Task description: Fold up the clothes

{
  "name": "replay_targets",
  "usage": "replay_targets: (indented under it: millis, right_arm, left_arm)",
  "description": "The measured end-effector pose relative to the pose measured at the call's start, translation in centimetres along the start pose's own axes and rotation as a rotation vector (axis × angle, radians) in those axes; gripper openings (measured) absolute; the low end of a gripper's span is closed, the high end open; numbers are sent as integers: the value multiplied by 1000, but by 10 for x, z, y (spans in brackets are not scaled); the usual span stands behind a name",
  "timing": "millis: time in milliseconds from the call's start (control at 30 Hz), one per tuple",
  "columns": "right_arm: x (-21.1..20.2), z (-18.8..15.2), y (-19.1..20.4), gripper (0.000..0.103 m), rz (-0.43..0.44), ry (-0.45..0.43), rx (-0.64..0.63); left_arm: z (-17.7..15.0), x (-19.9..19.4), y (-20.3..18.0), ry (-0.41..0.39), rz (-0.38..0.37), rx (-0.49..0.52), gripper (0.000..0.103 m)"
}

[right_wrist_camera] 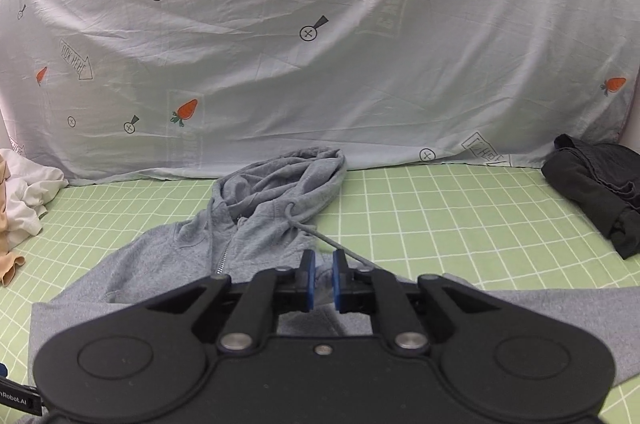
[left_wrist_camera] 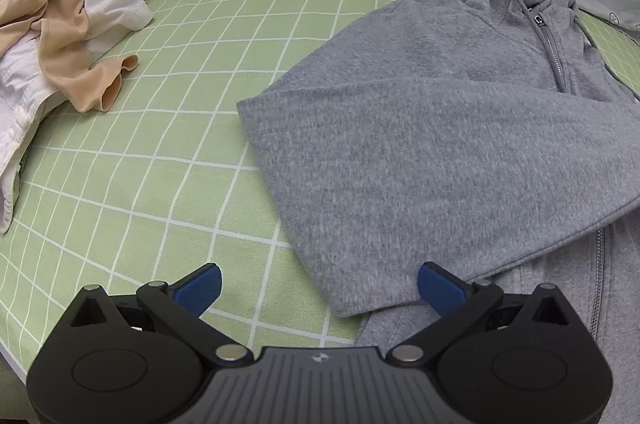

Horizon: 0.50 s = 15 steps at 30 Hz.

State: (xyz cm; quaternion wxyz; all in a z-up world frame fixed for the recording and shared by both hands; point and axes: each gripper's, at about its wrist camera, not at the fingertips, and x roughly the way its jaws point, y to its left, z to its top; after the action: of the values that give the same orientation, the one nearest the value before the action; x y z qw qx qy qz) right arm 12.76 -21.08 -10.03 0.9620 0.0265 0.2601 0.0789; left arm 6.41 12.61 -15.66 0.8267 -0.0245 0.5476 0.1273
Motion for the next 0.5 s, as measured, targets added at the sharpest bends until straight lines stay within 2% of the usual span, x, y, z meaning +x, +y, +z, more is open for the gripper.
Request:
replay_targets:
  millis: [233, 300, 400, 500]
  right_arm:
    - [-7, -5, -28, 9, -62, -16, 53]
    - [-9, -4, -35, 8, -79, -24, 58]
    - [-12, -3, -46, 8, -140, -46, 61]
    - [-15, 1, -68, 8, -197, -63, 94]
  left_arm:
    - [-3, -3, 4, 1, 6, -20, 103]
    - [-5, -2, 3, 3, 35, -8, 103]
    - [-6, -1, 1, 5, 78, 11, 103]
    - [-8, 0, 6, 11, 72, -17, 103]
